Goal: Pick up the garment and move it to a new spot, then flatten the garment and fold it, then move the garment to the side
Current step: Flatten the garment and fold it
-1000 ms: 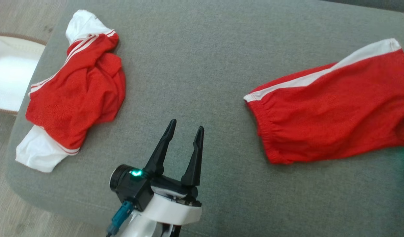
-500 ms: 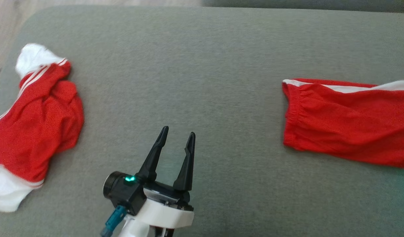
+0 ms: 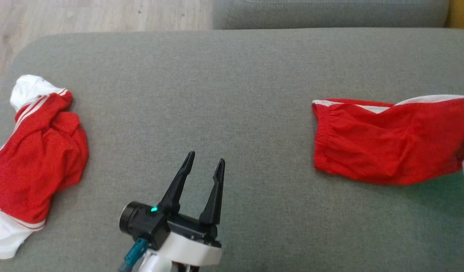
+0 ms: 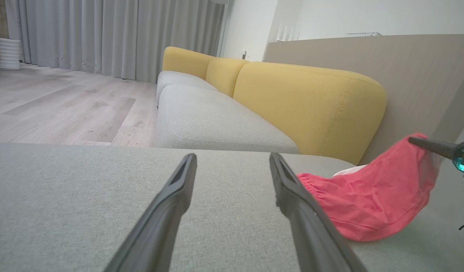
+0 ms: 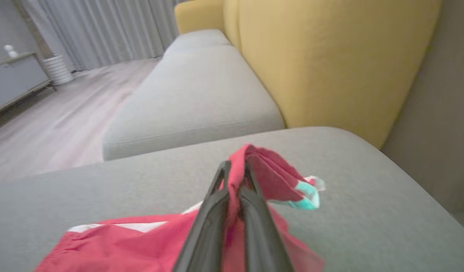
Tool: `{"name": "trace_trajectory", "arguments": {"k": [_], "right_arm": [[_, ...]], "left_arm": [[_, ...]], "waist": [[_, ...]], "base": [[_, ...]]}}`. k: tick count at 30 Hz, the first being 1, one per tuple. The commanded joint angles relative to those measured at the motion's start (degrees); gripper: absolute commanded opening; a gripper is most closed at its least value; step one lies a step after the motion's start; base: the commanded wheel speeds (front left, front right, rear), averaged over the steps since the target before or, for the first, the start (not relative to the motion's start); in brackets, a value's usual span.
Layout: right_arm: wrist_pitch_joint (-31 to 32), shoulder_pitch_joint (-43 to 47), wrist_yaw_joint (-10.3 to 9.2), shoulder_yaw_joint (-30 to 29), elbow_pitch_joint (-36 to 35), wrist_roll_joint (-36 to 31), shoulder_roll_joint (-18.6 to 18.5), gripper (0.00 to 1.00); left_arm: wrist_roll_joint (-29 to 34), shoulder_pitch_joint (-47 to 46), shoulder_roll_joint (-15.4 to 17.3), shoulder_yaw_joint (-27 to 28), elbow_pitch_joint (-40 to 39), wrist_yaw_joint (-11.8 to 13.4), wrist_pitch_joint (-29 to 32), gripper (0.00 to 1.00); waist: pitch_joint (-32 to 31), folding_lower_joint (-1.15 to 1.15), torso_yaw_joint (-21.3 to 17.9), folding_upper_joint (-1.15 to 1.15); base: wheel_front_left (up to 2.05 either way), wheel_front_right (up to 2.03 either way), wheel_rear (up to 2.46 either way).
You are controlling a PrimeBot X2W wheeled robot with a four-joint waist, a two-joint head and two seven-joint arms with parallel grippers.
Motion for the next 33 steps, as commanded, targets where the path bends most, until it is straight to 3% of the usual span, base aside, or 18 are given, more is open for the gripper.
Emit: {"name": "trace_trajectory", "arguments": {"k": [1, 7, 12, 13, 14, 18, 24, 33], "right_arm": [[0.0, -0.6, -0.05, 1.8, -3.2, -0.8, -0.6, 0.00], [3.3, -0.2, -0.05, 12.9, -9.6, -1.2, 2.8, 0.00], [4.8, -0.6, -0.05, 22.3, -8.5, -0.3, 4.9, 0.00], [4.9, -0.6, -0.05, 23.9, -7.9, -0.1, 5.3, 0.46], [4.7, -0.6, -0.05, 25.1, -7.4, 0.3, 5.9, 1.00], [3.3, 0.3, -0.05, 28.1, -6.9, 1.3, 6.9, 1.00], [2.0, 3.9, -0.05, 29.3, -9.9, 2.6, 5.4, 1.00], [-0.3, 14.2, -0.05, 21.8, -18.5, 3.6, 2.8, 1.00]], "left_arm": [[0.2, 0.3, -0.1, 1.6, -1.4, -0.1, -0.4, 1.00], [-0.4, 1.3, -0.1, 1.2, -1.2, -0.1, -0.4, 1.00], [-0.6, 1.3, -0.1, 0.8, -0.9, -0.1, -0.4, 1.00], [-0.6, 1.2, -0.1, 0.7, -0.8, -0.1, -0.4, 1.00], [-0.7, 1.2, -0.1, 0.7, -0.8, -0.1, -0.4, 1.00], [-0.7, 1.4, -0.1, 1.0, -1.0, 0.3, -0.4, 1.00], [-0.7, 2.0, -0.1, 1.4, -1.1, 0.3, -0.4, 1.00], [-0.1, 3.3, -0.1, 2.4, -1.5, 0.2, -0.4, 1.00]], "waist": [[-0.6, 0.00, 0.5, 0.00], [-1.6, 0.00, 1.9, 0.00], [-1.7, 0.00, 3.0, 0.00], [-1.7, 0.00, 3.2, 0.00], [-1.6, 0.00, 3.5, 0.00], [-1.5, 0.00, 4.0, 0.00], [-1.4, 0.00, 4.1, 0.00], [-2.8, 0.00, 3.6, 0.00]], "base": [[0.00, 0.00, 0.00], [0.00, 0.00, 0.00], [0.00, 0.00, 0.00], [0.00, 0.00, 0.00], [0.00, 0.00, 0.00], [0.00, 0.00, 0.00], [0.00, 0.00, 0.00], [0.00, 0.00, 0.00]]}}
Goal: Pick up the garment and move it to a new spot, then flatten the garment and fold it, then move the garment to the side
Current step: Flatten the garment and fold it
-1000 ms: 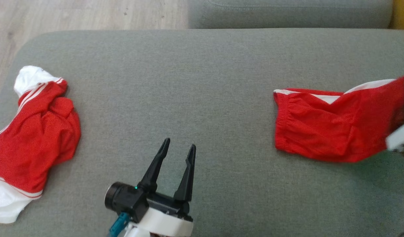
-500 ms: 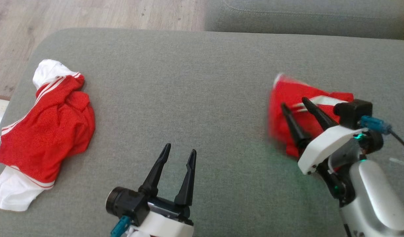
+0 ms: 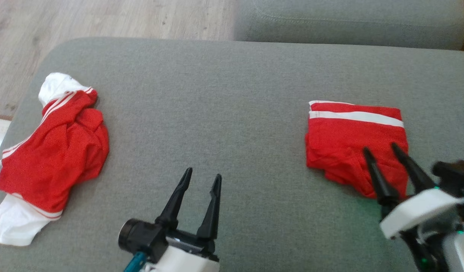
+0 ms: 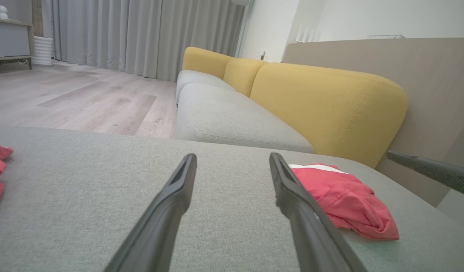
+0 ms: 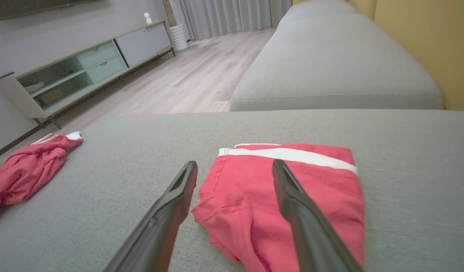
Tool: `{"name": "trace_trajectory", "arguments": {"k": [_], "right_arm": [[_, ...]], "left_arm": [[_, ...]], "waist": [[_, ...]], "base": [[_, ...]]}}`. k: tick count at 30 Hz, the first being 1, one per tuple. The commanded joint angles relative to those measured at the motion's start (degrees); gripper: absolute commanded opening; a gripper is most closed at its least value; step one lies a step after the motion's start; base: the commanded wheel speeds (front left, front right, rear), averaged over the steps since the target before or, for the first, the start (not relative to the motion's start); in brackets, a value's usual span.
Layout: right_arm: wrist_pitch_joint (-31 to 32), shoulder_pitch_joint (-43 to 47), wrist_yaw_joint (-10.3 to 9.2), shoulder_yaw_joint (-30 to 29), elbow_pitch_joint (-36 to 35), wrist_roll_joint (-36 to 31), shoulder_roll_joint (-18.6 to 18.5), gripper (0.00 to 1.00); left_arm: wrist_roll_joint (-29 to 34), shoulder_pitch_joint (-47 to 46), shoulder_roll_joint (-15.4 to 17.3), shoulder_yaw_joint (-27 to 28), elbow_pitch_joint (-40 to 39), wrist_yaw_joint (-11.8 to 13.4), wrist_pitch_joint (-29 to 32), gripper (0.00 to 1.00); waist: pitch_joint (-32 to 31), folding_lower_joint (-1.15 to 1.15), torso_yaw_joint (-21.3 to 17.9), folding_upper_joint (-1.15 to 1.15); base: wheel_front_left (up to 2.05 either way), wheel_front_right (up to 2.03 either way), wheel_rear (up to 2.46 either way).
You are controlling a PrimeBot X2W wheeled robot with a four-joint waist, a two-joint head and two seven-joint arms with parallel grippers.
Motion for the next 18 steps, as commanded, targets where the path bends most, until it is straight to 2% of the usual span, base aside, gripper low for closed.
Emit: {"name": "trace_trajectory", "arguments": {"k": [1, 7, 12, 15, 18], "right_arm": [[-1.5, 0.0, -0.04, -0.3, -3.1, 0.2, -1.0, 1.00], [-10.4, 2.8, -0.04, -6.5, -3.7, -1.5, 0.0, 1.00], [-20.1, 5.5, -0.04, -5.7, -0.3, -4.9, -1.4, 1.00], [-23.5, 7.0, -0.04, -5.2, 3.3, -6.9, -1.6, 1.00], [-25.2, 7.9, -0.04, -4.9, 6.5, -7.3, -0.5, 1.00]], "left_arm": [[0.3, 0.2, -0.1, 2.5, -2.3, 0.3, -0.4, 1.00], [0.6, 4.0, -0.1, 6.3, -3.6, 2.7, -0.4, 1.00], [0.3, 8.0, -0.1, 9.9, -4.6, 5.9, -0.4, 1.00], [0.4, 9.8, -0.1, 11.0, -5.0, 7.2, -0.4, 1.00], [0.7, 11.1, -0.1, 11.3, -5.0, 7.4, -0.4, 1.00]], "waist": [[-0.6, 0.00, -0.5, 0.00], [-3.8, 0.00, -3.0, 0.00], [-7.2, 0.00, -4.3, 0.00], [-8.6, 0.00, -4.6, 0.00], [-9.6, 0.00, -4.5, 0.00]], "base": [[0.00, 0.00, 0.00], [0.00, 0.00, 0.00], [0.00, 0.00, 0.00], [0.00, 0.00, 0.00], [0.00, 0.00, 0.00]]}}
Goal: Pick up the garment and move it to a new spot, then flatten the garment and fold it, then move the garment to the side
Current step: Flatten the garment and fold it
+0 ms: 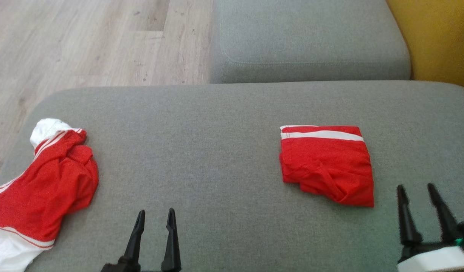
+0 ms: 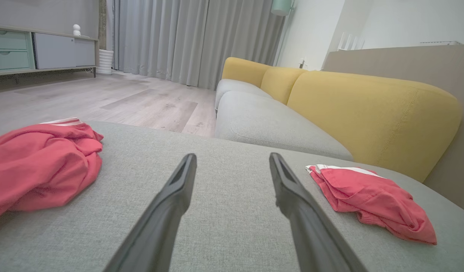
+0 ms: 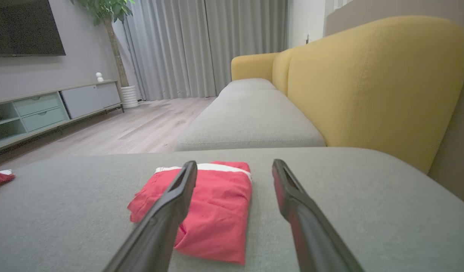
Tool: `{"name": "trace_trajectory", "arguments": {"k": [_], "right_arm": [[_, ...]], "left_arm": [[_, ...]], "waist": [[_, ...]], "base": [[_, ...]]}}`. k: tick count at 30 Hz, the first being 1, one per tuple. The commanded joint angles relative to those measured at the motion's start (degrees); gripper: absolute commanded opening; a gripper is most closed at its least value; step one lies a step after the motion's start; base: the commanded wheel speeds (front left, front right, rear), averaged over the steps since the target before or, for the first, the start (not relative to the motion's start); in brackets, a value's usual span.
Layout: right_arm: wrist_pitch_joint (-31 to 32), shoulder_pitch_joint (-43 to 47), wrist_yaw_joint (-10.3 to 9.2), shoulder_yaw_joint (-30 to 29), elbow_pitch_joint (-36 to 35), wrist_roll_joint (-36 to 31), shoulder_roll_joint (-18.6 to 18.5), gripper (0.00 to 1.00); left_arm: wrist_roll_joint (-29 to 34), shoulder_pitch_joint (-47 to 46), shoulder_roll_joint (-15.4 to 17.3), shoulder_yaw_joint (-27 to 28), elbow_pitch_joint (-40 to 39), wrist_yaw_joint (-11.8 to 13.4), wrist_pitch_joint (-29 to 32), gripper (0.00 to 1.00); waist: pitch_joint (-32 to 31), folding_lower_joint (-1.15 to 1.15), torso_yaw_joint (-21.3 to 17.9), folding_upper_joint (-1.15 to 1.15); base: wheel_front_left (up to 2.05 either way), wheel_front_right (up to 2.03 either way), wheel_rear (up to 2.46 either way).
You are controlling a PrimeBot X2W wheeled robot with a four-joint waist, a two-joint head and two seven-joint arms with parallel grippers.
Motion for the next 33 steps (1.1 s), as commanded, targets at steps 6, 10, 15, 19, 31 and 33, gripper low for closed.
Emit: {"name": "trace_trajectory", "arguments": {"k": [6, 10, 15, 19, 31, 33], "right_arm": [[-1.3, -4.2, -0.04, 2.6, 5.2, 1.7, 1.0, 0.00], [0.3, -9.5, -0.04, 5.2, 11.5, 2.0, 0.5, 0.00], [5.6, -17.6, -0.04, 10.2, 20.8, 3.2, -1.0, 0.00], [7.3, -22.9, -0.04, 13.6, 28.9, 5.0, -3.6, 0.00], [8.3, -26.8, -0.04, 32.5, 37.5, 14.3, -3.4, 0.00], [5.9, -26.1, -0.04, 36.8, 34.5, 19.3, -4.1, 0.00]], "left_arm": [[1.6, -0.9, -0.2, 1.1, -1.8, -0.4, -0.5, 1.00], [2.0, -1.4, -0.2, 0.1, -1.4, -0.9, -0.5, 1.00], [2.7, -1.7, -0.2, -0.7, -0.8, -1.6, -0.5, 1.00], [2.8, -2.0, -0.2, -1.2, -0.4, -1.9, -0.5, 1.00], [2.4, -2.2, -0.2, -2.3, 0.4, -1.9, -0.5, 1.00], [2.2, -2.1, -0.2, -2.3, 0.4, -1.8, -0.5, 1.00]], "waist": [[-0.9, 0.01, 1.2, 0.00], [-0.9, 0.01, 2.9, 0.00], [-0.7, 0.01, 5.8, 0.00], [-0.5, 0.01, 8.2, 0.00], [0.3, 0.01, 10.3, 0.00], [0.3, 0.01, 9.8, 0.00]], "base": [[0.00, 0.00, 0.00], [0.00, 0.00, 0.00], [0.00, 0.00, 0.00], [0.00, 0.00, 0.00], [0.00, 0.00, 0.00], [0.00, 0.00, 0.00]]}}
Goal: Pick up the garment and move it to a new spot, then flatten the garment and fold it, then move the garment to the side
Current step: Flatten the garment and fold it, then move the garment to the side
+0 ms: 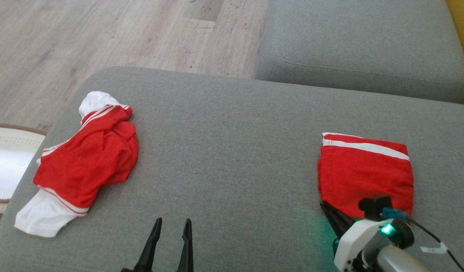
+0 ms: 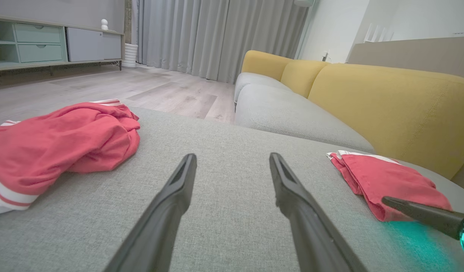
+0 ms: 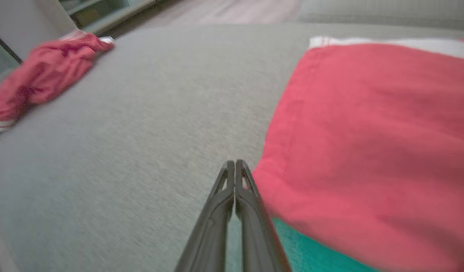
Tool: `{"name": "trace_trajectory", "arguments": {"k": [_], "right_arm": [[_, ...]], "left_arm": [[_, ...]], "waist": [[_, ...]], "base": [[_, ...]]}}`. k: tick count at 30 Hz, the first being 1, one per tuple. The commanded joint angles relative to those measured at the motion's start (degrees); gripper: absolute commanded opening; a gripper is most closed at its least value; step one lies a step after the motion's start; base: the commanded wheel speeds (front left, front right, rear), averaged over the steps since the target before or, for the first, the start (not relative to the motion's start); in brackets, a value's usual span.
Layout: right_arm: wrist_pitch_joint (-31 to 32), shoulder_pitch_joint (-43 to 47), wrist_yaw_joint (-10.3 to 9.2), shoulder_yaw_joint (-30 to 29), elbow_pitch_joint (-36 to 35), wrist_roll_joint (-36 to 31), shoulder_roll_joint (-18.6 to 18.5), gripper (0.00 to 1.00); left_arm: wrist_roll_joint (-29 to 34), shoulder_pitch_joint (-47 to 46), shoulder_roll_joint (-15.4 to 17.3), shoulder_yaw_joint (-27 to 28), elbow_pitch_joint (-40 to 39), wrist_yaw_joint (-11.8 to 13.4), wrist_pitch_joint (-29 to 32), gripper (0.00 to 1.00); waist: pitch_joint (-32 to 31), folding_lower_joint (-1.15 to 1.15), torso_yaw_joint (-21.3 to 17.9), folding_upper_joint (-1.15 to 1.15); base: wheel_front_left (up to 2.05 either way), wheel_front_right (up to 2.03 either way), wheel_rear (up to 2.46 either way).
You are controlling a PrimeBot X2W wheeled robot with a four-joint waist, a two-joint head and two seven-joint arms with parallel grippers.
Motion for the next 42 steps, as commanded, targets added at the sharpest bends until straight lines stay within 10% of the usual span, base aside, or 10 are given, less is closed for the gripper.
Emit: {"name": "trace_trajectory", "arguments": {"k": [1, 3, 4, 5, 23, 42], "right_arm": [[-2.7, -1.6, -0.04, 1.3, -2.7, 1.5, -1.7, 0.00], [-5.6, -1.2, -0.04, 1.4, -4.1, 2.8, -2.9, 0.05], [-6.9, -1.0, -0.04, 1.0, -4.7, 2.8, -3.4, 0.87], [-7.9, -0.6, -0.04, 0.4, -5.6, 2.8, -3.9, 1.00], [-9.5, 21.4, -0.04, -31.3, -36.3, -13.5, 1.2, 1.00], [-9.5, 23.4, -0.04, -31.5, -37.8, -16.7, 2.7, 1.00]], "left_arm": [[-0.3, -2.8, -0.4, 1.2, -1.6, 0.0, -0.5, 1.00], [-0.5, -2.7, -0.4, 1.5, -1.8, 0.2, -0.5, 1.00], [-0.6, -2.6, -0.4, 1.6, -2.0, 0.4, -0.5, 1.00], [-0.6, -2.5, -0.4, 1.8, -2.1, 0.5, -0.5, 1.00], [-0.3, -1.5, -0.4, 5.3, -5.3, 2.7, -0.5, 1.00], [1.4, -1.3, -0.4, 5.6, -4.5, 2.4, -0.5, 1.00]], "waist": [[-0.1, 0.00, -0.5, 0.00], [-0.4, 0.00, -1.4, 0.00], [-0.5, 0.00, -1.9, 0.00], [-0.8, 0.00, -2.4, 0.00], [-1.7, 0.00, -9.4, 0.00], [-1.2, 0.00, -9.6, 0.00]], "base": [[0.00, 0.00, 0.00], [0.00, 0.00, 0.00], [0.00, 0.00, 0.00], [0.00, 0.00, 0.00], [0.00, 0.00, 0.00], [0.00, 0.00, 0.00]]}}
